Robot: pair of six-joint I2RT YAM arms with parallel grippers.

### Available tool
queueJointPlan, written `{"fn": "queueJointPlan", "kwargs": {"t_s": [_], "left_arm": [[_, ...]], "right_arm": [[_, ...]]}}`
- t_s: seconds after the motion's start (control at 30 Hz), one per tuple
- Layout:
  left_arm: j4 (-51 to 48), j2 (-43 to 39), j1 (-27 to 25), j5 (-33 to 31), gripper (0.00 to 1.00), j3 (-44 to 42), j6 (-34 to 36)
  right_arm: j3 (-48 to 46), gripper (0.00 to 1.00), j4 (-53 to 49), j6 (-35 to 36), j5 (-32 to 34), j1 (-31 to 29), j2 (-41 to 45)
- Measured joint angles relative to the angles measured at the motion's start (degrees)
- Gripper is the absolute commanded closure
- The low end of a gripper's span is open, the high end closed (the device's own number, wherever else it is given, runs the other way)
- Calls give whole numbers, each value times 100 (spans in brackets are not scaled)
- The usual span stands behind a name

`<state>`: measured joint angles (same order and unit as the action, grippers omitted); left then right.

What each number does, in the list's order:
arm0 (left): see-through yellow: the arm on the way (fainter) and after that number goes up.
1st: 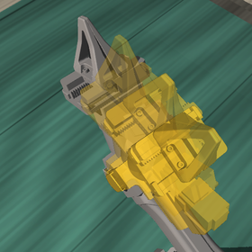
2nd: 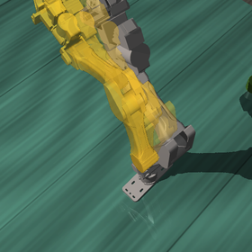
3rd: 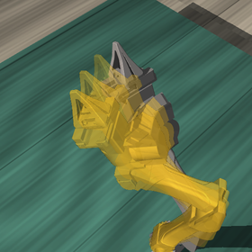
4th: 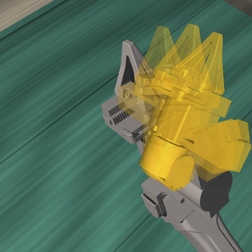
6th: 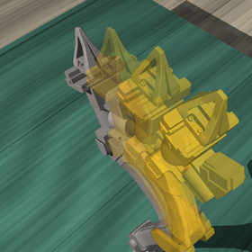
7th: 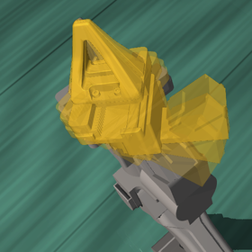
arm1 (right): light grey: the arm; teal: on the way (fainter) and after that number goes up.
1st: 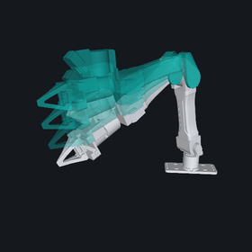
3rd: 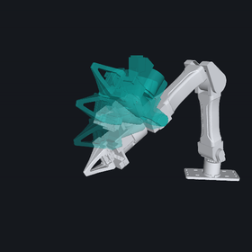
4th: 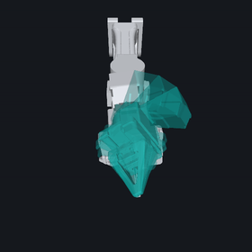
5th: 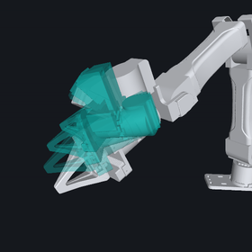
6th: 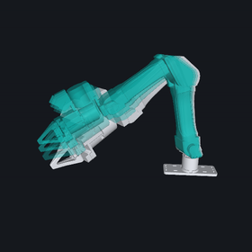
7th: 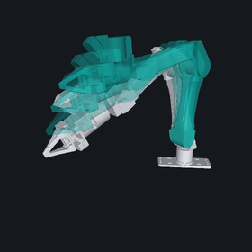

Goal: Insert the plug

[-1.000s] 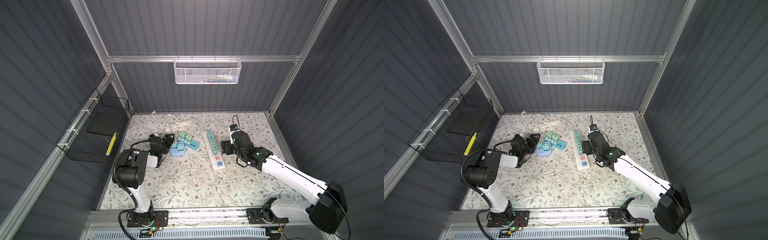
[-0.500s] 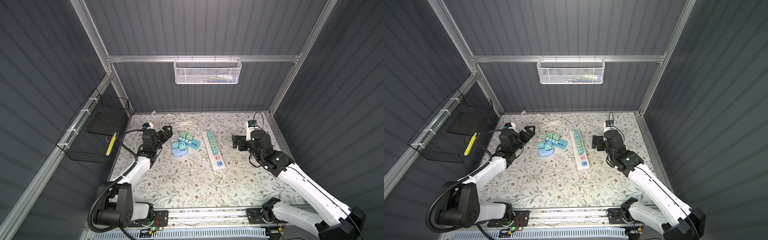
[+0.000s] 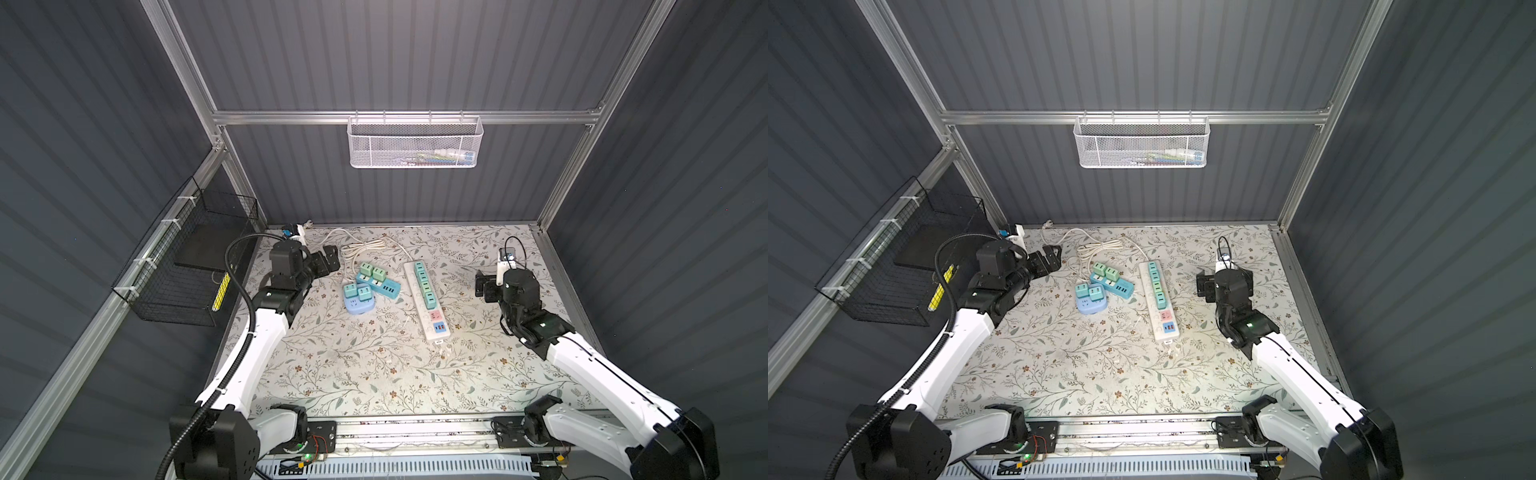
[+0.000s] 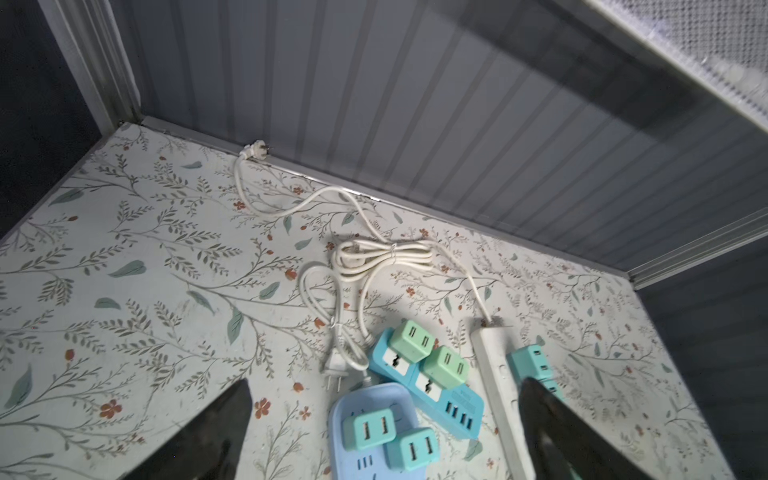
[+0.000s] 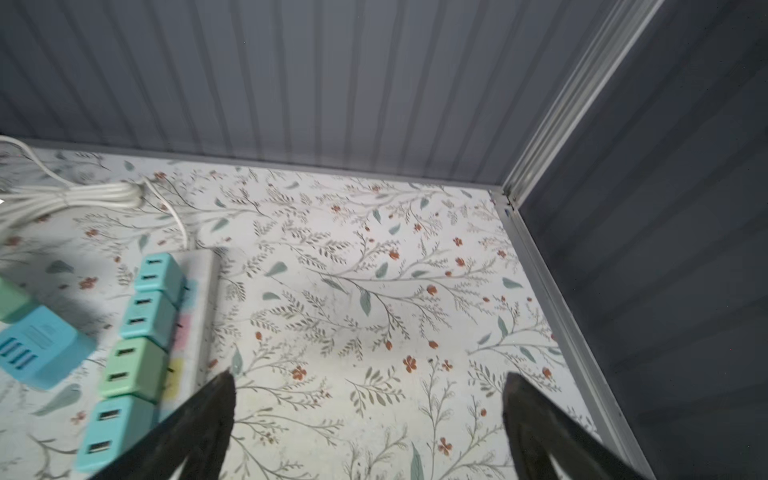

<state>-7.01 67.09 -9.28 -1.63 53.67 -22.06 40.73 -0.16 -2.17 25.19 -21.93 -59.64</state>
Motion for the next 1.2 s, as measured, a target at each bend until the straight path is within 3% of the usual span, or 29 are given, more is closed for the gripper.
{"fn": "queueJointPlan", "kwargs": {"t_s": [0.13, 0.3, 0.47, 0.67, 1.0, 1.2], "left_arm": [[400, -9, 0, -522, 0, -846, 74], [1290, 35, 33, -793, 0, -1626, 752], [3023, 358, 44, -1311, 0, -2680, 1104], [5359, 1381, 249, -1818, 0, -3904, 1659], [8288, 3161, 376, -1777, 0, -4269, 1952], [8006, 3195, 376, -1631, 0, -3856, 2044]], "right_arm": [[-122, 1, 221, -26, -688, 702, -48], [-275, 1, 708, -103, -1364, 1327, -223], [-601, 1, 1106, -59, -1821, 1683, -459], [-688, 1, 1443, 96, -2299, 1862, -621], [-748, 1, 1622, 258, -2555, 1941, -629], [-1008, 1, 1709, 743, -2780, 2037, -632]]}}
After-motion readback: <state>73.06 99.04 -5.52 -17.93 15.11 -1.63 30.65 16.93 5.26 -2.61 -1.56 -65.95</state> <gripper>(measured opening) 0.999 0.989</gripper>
